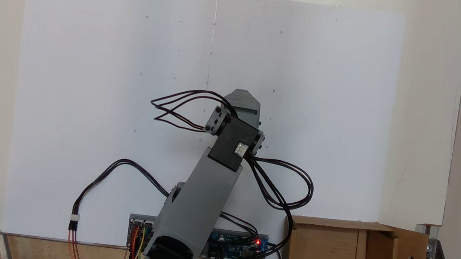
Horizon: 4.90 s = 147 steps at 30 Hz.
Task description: Grasp a green dice and put it in the bin.
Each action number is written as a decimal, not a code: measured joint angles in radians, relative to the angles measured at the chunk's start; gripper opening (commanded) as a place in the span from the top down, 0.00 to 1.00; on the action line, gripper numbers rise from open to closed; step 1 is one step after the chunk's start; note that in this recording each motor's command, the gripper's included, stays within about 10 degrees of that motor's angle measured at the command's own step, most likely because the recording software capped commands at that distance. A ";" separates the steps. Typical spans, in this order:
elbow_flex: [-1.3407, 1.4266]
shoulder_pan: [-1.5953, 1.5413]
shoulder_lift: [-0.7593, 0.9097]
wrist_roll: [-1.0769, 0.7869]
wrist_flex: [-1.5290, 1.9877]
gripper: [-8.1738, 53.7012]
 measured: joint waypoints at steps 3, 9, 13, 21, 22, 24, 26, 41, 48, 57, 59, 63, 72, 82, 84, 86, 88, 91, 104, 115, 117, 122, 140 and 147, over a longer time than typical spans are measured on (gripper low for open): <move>0.052 0.000 0.000 0.000 -0.055 0.11; 0.106 -0.002 0.000 0.000 -0.118 0.11; 0.140 -0.008 0.000 0.000 -0.135 0.11; 0.179 -0.006 0.000 0.000 -0.219 0.11; 0.181 -0.006 0.000 0.000 -0.225 0.11; 0.184 -0.005 0.000 0.000 -0.236 0.12; 0.201 -0.005 0.000 0.000 -0.252 0.12; 0.256 -0.005 -0.035 0.000 -0.342 0.13; 0.256 -0.002 -0.075 0.000 -0.367 0.13; 0.256 0.003 -0.129 0.002 -0.400 0.14; 0.256 0.003 -0.132 0.002 -0.417 0.14; 0.256 0.005 -0.133 0.002 -0.443 0.15; 0.256 0.017 -0.156 0.005 -0.446 0.16; 0.270 0.021 -0.173 0.006 -0.451 0.19; 0.270 0.020 -0.190 0.006 -0.451 0.19; 0.270 0.020 -0.190 0.006 -0.451 0.19; 0.270 0.018 -0.192 0.006 -0.451 0.20; 0.270 0.017 -0.196 0.006 -0.453 0.24; 0.279 0.011 -0.206 0.014 -0.486 0.62; 0.288 -0.006 -0.181 0.064 -0.497 0.68; 0.281 -0.012 -0.152 0.086 -0.463 0.68; -0.005 -0.008 -0.080 0.144 -0.175 0.68; -0.370 0.437 -0.032 0.161 0.115 0.68; -0.517 0.784 -0.032 0.097 0.081 0.68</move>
